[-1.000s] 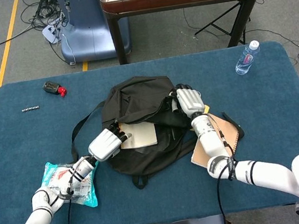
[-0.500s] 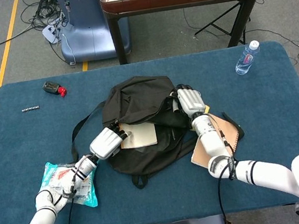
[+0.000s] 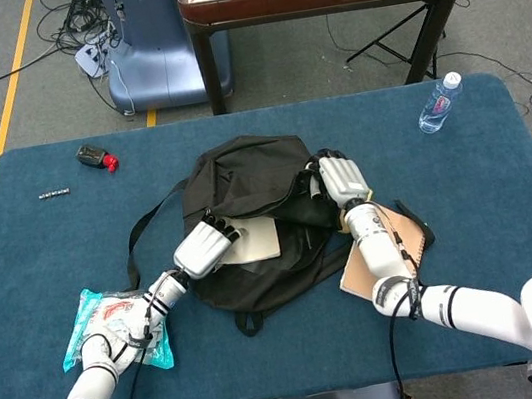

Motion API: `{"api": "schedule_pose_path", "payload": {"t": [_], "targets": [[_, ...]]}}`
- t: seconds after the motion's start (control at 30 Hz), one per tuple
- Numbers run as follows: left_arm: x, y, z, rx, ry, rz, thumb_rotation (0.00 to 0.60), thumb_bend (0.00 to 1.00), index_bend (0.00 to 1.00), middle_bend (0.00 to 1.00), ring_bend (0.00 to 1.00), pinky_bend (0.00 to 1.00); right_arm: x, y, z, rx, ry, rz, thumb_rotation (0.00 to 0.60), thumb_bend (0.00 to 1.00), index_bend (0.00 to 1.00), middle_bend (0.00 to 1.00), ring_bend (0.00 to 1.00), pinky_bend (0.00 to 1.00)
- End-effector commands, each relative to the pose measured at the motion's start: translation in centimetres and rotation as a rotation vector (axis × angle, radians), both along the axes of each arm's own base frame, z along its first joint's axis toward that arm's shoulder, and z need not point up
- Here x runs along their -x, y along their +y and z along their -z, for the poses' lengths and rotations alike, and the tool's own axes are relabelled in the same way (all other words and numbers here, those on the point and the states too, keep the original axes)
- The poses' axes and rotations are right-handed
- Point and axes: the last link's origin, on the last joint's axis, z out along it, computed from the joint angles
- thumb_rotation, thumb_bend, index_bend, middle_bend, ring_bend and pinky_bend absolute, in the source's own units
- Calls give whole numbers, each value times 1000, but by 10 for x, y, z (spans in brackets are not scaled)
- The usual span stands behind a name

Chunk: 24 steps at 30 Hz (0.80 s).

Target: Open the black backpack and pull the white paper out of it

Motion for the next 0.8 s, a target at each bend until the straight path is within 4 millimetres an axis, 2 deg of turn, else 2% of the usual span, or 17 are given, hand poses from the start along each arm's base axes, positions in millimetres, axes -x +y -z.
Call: {"api": "schedule_pose_path", "payload": {"t": [0.03,0.23,0.3,0.47,0.57,0.8], "targets": [[-4,1,3,11,-34,-30,600,220,385,460,374,407,1,0,0,0,0,2,600,719,602,286,115,101],[-11,4,7,6,-63,-61,600,221,479,452,374,407,2,-1,0,2,-1,4,600,719,602,286,114,101],[-12,4,8,2,-70,-62,600,251,522,450,373,407,3,-1,0,3,0,5,600,719,602,286,114,101],[-14,2,7,-26,-97,-64,600,447,649,449,384,407,5,-3,-2,6,-3,14,600,717,602,286,115,101],[-15,1,7,-39,-116,-68,600,493,676,467,407,413,5,-3,-2,8,-3,16,600,714,602,286,115,101],[-15,-7,-1,-18,-241,-71,600,513,691,514,435,441,7,-3,-6,9,-7,15,600,710,602,286,114,101]]}}
